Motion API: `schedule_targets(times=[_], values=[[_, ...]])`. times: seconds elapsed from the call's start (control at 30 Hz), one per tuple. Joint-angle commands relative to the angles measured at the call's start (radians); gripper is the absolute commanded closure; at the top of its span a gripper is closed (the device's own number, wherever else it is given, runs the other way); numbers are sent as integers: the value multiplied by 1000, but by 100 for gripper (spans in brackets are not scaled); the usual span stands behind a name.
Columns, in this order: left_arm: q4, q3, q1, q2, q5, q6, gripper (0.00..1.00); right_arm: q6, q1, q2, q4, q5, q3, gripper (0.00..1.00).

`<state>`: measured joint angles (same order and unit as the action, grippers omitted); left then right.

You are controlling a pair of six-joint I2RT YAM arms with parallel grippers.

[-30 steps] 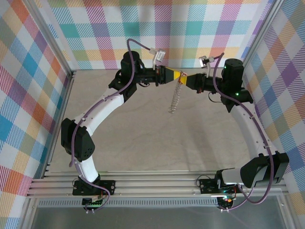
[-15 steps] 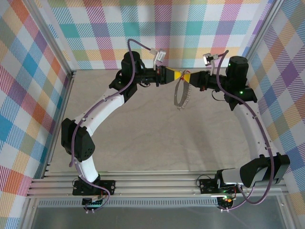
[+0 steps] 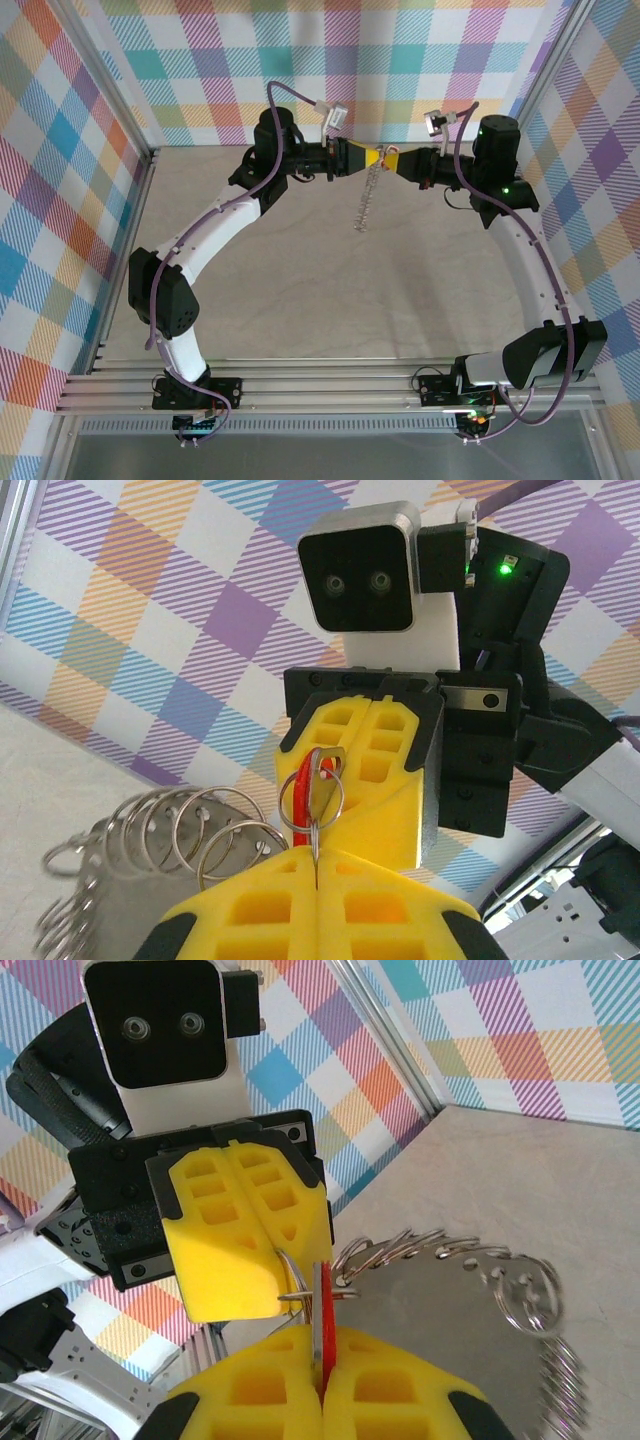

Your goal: Put the keys on the keyring

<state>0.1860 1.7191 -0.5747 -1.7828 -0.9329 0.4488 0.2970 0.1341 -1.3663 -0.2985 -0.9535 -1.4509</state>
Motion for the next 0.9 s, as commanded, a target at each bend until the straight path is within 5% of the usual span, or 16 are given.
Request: schedule_targets(times=[0.0,0.27,0.4,0.5,0.87], values=[[37,10,-7,39,-25,3,100,-89,8,-18,-94,15,-69,100],[-5,13,-6,41,-18,-22,100,-230,4,-74,-317,69,-201,100],[-28,-4,-7,55,22,-41,63,-217,4,-96,-331,87,-215,100],[-36,-20,-4,72,52,-50,50,-205,4,-115,-334,96,-215,100],[-91,-124,44,165,244,-50,39,-174,3,-206,-290,149,-177,100]])
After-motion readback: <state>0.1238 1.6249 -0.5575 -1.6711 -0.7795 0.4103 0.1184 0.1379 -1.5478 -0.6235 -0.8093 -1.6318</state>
